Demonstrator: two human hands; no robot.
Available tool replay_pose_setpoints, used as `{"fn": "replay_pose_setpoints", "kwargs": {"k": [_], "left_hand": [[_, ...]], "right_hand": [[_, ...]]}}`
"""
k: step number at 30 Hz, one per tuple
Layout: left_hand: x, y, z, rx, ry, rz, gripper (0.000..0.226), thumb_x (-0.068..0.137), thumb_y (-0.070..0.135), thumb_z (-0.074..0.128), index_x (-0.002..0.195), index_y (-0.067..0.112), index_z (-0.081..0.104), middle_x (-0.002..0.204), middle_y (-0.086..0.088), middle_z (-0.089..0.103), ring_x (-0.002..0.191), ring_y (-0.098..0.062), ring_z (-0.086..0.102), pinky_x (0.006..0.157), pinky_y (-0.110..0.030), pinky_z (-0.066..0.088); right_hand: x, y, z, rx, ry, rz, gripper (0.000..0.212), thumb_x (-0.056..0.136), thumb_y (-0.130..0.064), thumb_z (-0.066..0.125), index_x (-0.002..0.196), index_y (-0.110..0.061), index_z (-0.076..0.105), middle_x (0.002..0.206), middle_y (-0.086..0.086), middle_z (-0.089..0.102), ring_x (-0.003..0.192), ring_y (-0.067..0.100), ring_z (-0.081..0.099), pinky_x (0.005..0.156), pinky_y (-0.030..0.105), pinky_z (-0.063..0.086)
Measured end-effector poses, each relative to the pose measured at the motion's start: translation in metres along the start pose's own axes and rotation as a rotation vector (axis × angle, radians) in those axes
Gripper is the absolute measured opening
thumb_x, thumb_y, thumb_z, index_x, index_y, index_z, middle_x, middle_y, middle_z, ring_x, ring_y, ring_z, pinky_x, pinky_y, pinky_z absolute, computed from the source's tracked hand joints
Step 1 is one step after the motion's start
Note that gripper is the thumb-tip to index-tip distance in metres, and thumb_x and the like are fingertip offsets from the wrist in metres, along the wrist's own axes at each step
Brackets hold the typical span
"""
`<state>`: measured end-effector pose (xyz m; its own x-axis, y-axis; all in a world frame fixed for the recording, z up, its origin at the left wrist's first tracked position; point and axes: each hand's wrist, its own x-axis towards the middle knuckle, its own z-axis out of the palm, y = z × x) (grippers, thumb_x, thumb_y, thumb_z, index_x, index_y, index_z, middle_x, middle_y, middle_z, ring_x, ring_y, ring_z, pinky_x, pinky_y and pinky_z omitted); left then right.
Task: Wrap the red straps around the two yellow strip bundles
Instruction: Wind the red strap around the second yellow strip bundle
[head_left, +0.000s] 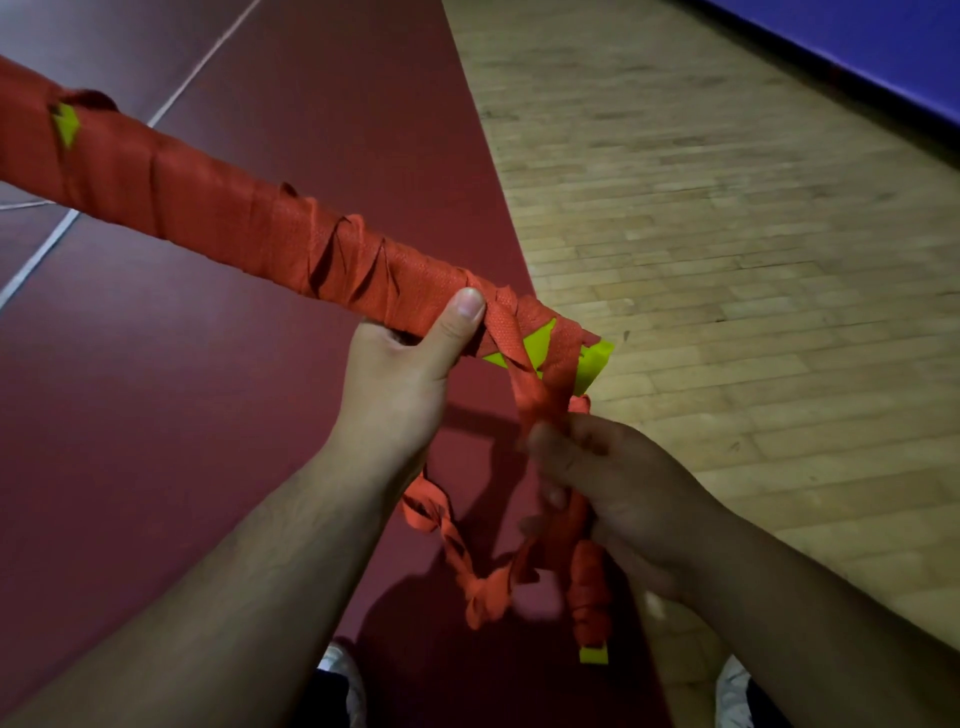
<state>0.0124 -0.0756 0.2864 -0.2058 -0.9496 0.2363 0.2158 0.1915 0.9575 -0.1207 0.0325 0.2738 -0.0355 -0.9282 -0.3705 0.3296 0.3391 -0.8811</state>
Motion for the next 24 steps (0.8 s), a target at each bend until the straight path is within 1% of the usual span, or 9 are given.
{"fn": "replay_pose_setpoints", "kwargs": {"k": [2, 4, 7, 11, 14, 17, 19, 22, 24], "left_hand": [[0.001, 0.002, 0.001, -0.005, 0.001, 0.009, 0.023, 0.094, 0.015, 0.065, 0.073, 0.02, 0.059, 0.065, 0.016, 0.061, 0.063, 0.002, 0.055, 0.066, -0.019, 0.045], [0.001, 0.003, 0.001, -0.015, 0.01, 0.015, 0.024, 0.094, 0.014, 0.064, 0.071, 0.021, 0.059, 0.063, 0.016, 0.06, 0.062, 0.002, 0.055, 0.064, -0.017, 0.044], [0.001, 0.001, 0.001, -0.02, 0.015, 0.011, 0.018, 0.091, 0.02, 0.067, 0.073, 0.019, 0.063, 0.069, 0.012, 0.064, 0.067, -0.002, 0.058, 0.068, -0.022, 0.046], [0.001, 0.0, 0.002, -0.026, 0.01, 0.009, 0.025, 0.094, 0.018, 0.065, 0.069, 0.022, 0.064, 0.069, 0.014, 0.063, 0.067, -0.001, 0.058, 0.067, -0.021, 0.046], [0.001, 0.001, 0.001, -0.007, 0.021, 0.002, 0.022, 0.092, 0.02, 0.066, 0.07, 0.021, 0.063, 0.069, 0.014, 0.064, 0.068, -0.002, 0.059, 0.07, -0.024, 0.047], [0.001, 0.002, 0.001, -0.006, 0.021, 0.001, 0.022, 0.093, 0.019, 0.067, 0.071, 0.019, 0.063, 0.07, 0.012, 0.065, 0.069, -0.004, 0.06, 0.071, -0.025, 0.049], [0.001, 0.003, 0.002, -0.008, 0.026, 0.002, 0.028, 0.095, 0.015, 0.064, 0.068, 0.02, 0.06, 0.064, 0.016, 0.061, 0.064, 0.001, 0.057, 0.066, -0.018, 0.046], [0.002, 0.002, 0.0, -0.032, 0.021, -0.015, 0.017, 0.095, 0.019, 0.064, 0.079, 0.015, 0.066, 0.074, 0.007, 0.067, 0.073, -0.007, 0.063, 0.071, -0.026, 0.049], [0.002, 0.001, -0.001, -0.045, 0.039, -0.023, 0.017, 0.095, 0.021, 0.064, 0.079, 0.016, 0.067, 0.074, 0.007, 0.067, 0.071, -0.006, 0.062, 0.069, -0.025, 0.048]], "right_hand": [[-0.003, -0.004, -0.002, -0.098, 0.074, -0.08, 0.042, 0.07, -0.06, 0.078, 0.074, -0.018, 0.075, 0.067, 0.003, 0.063, 0.066, 0.02, 0.057, 0.077, 0.043, 0.047], [-0.004, -0.005, -0.005, -0.408, 0.139, -0.262, 0.035, 0.076, -0.046, 0.078, 0.072, -0.011, 0.073, 0.063, 0.004, 0.063, 0.064, 0.012, 0.057, 0.067, 0.033, 0.046], [-0.002, 0.003, -0.008, -0.807, 0.338, -0.545, 0.027, 0.077, -0.017, 0.083, 0.066, -0.014, 0.058, 0.057, 0.003, 0.053, 0.052, 0.009, 0.047, 0.051, 0.028, 0.038], [0.002, 0.011, -0.011, -0.898, 0.386, -0.788, 0.026, 0.076, -0.008, 0.066, 0.074, -0.022, 0.044, 0.067, -0.013, 0.042, 0.06, 0.005, 0.04, 0.053, 0.017, 0.032], [0.001, 0.009, -0.017, -1.164, 0.314, -0.973, 0.025, 0.077, -0.008, 0.059, 0.087, -0.028, 0.048, 0.088, -0.006, 0.054, 0.071, 0.016, 0.054, 0.056, 0.029, 0.044], [-0.004, 0.008, -0.014, -1.225, 0.187, -0.906, 0.013, 0.081, -0.035, 0.059, 0.092, -0.032, 0.052, 0.089, -0.011, 0.054, 0.072, 0.012, 0.055, 0.059, 0.029, 0.044], [-0.007, 0.009, -0.005, -0.871, 0.11, -0.68, 0.025, 0.083, -0.053, 0.055, 0.079, -0.029, 0.056, 0.075, -0.017, 0.05, 0.066, 0.003, 0.049, 0.059, 0.03, 0.039], [-0.005, 0.004, -0.004, -0.45, 0.196, -0.344, 0.07, 0.074, -0.071, 0.054, 0.071, -0.001, 0.061, 0.06, 0.016, 0.053, 0.06, 0.016, 0.048, 0.055, 0.046, 0.042], [-0.002, 0.002, -0.005, -0.384, 0.267, -0.297, 0.062, 0.064, -0.068, 0.067, 0.074, -0.007, 0.067, 0.07, 0.028, 0.062, 0.064, 0.022, 0.055, 0.063, 0.053, 0.051]]}}
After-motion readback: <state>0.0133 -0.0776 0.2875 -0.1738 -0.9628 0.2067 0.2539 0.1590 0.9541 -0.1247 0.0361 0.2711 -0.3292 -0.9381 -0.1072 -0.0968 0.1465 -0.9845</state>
